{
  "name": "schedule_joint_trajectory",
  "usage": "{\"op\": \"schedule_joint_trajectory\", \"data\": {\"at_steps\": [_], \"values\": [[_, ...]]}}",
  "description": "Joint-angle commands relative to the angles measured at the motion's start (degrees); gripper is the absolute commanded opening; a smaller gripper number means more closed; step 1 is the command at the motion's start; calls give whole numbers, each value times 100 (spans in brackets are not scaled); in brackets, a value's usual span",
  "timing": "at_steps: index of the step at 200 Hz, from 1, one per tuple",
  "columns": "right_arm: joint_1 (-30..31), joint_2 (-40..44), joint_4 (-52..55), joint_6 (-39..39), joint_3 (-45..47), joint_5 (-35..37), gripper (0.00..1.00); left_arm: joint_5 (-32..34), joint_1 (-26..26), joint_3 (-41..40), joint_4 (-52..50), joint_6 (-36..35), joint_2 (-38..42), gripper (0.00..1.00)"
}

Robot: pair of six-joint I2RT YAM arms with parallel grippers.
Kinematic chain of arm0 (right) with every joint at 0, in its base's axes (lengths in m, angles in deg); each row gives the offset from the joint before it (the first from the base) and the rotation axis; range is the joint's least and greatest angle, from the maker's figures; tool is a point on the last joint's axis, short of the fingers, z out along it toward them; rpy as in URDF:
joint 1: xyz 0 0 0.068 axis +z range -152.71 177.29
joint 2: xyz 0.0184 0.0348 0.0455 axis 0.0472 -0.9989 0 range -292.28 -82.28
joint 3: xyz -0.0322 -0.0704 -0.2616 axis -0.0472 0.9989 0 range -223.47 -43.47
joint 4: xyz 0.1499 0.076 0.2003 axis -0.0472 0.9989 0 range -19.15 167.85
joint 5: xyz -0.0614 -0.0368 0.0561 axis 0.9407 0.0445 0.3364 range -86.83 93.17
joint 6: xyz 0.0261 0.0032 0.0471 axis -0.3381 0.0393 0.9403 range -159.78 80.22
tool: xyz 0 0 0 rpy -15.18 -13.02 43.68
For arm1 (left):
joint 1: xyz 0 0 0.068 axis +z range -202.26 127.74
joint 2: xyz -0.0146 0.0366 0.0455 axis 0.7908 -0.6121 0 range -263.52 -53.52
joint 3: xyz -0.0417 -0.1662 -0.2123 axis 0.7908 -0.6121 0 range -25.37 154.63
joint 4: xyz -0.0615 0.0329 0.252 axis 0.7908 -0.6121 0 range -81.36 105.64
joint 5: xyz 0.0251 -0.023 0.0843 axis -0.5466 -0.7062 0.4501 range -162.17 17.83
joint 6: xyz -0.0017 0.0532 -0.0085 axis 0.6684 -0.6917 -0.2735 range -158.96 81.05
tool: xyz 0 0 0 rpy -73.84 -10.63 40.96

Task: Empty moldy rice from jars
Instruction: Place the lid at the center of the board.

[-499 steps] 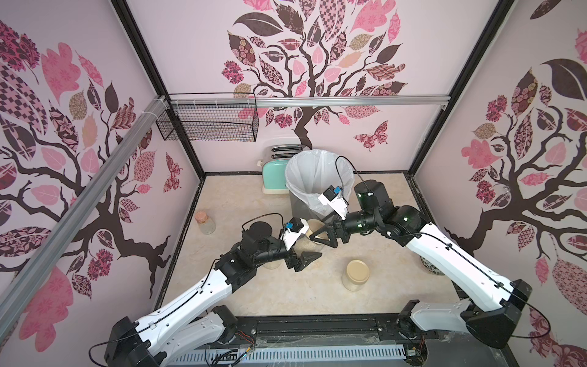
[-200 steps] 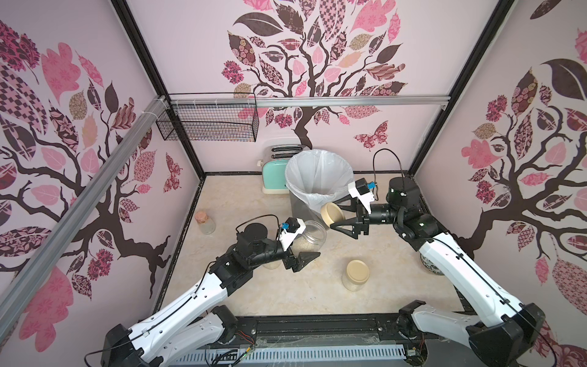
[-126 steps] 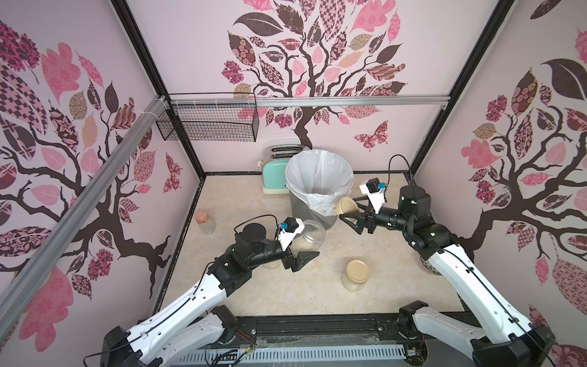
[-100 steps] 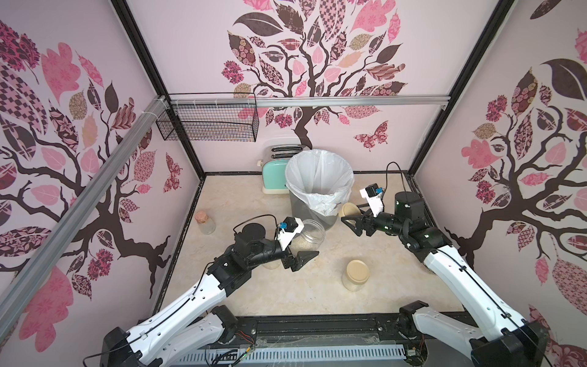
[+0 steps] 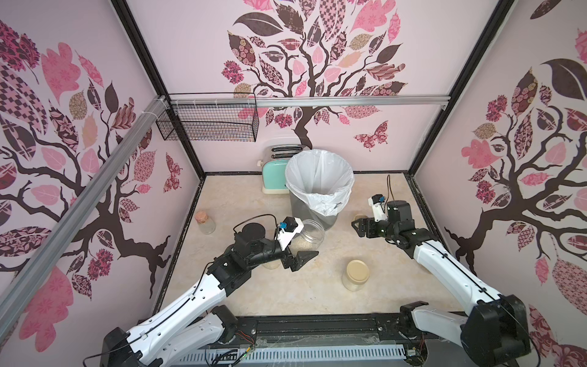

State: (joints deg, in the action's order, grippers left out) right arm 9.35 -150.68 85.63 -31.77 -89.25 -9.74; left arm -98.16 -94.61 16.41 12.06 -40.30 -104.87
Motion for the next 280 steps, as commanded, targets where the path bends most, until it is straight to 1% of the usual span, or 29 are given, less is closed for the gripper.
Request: {"op": "schedule_joint_trajectory", "data": {"at_steps": [1,50,90,133,150,166,171,195,227,242,259,280], "values": [[-54,-392,-23,400,-134,597,81,-93,34,66,384,-26,135,56],[-52,-1239,-213,915,-115,1106,83,-88,42,44,392,-21,148,56],[-54,-1900,-274,1136,-175,1193,85,-81,51,23,435,-7,148,56],[-49,-2336,-426,1269,-172,1307,86,-49,60,7,493,11,120,56],[-50,-2459,-480,1273,-151,1317,90,-52,61,18,513,12,85,56],[-54,-2529,-486,1265,-159,1296,99,-54,60,17,524,25,73,56],[-53,-2529,-479,1269,-160,1291,99,-40,54,14,534,29,73,56],[-52,-2184,-420,1282,-171,1272,99,-37,60,17,535,29,58,56],[-54,-1135,-211,1195,-340,1343,99,-7,77,28,516,3,37,56],[-58,-668,-76,1072,-514,1255,99,-17,94,57,535,-2,-3,56],[-52,-197,83,830,-724,966,100,-19,108,74,533,-25,-42,56],[-54,302,333,528,-1029,412,99,-37,136,128,545,-47,-82,56]]}}
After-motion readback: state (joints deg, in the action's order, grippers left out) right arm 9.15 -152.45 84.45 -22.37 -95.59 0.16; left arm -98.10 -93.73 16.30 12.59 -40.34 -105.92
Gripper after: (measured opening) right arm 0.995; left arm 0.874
